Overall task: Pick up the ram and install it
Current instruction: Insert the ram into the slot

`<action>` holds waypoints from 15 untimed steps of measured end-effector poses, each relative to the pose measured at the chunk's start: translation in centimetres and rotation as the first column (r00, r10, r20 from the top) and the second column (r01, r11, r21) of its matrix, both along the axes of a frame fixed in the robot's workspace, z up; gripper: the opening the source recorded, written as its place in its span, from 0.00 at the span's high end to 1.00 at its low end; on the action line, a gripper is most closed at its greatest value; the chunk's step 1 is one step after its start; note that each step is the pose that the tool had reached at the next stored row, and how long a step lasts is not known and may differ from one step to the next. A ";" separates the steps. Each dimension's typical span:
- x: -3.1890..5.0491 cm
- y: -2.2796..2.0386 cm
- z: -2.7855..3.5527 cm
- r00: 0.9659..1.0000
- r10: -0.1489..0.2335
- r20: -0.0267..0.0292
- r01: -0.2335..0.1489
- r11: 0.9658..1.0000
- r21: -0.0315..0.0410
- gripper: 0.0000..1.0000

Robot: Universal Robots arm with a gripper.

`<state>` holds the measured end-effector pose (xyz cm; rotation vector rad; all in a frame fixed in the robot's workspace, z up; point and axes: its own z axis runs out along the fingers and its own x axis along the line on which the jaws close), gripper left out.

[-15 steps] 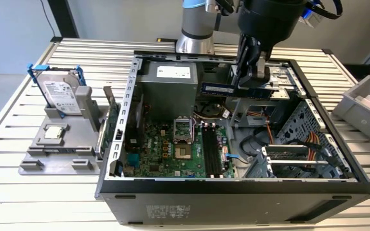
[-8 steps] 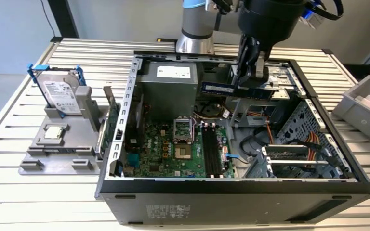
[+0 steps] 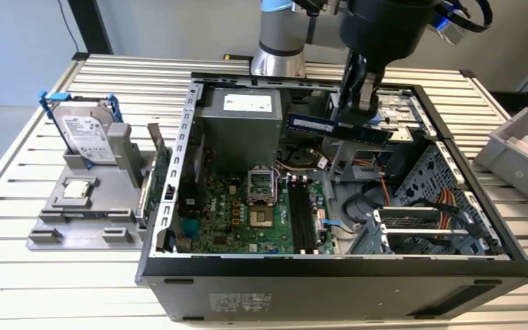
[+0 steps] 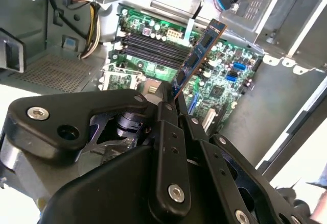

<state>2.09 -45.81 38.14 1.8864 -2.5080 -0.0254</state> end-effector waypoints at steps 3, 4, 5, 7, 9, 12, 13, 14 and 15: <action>0.00 0.00 0.00 0.999 -0.044 0.000 0.044 0.999 0.000 1.00; 0.00 0.00 0.01 0.998 -0.059 0.000 0.059 0.998 0.000 1.00; 0.00 0.00 0.00 0.997 -0.074 0.000 0.074 0.997 0.000 1.00; 0.00 0.00 0.00 0.995 -0.104 0.000 0.104 0.995 0.000 1.00; 0.00 0.00 0.00 0.991 -0.134 0.000 0.134 0.991 0.000 1.00; 0.00 0.00 0.00 0.984 -0.178 0.000 0.178 0.984 0.000 1.00; 0.00 0.00 0.00 0.981 -0.193 0.000 0.193 0.981 0.000 1.00; 0.00 0.00 0.00 0.978 -0.207 0.000 0.207 0.978 0.000 1.00; 0.00 0.00 0.00 0.975 -0.222 0.000 0.222 0.975 0.000 1.00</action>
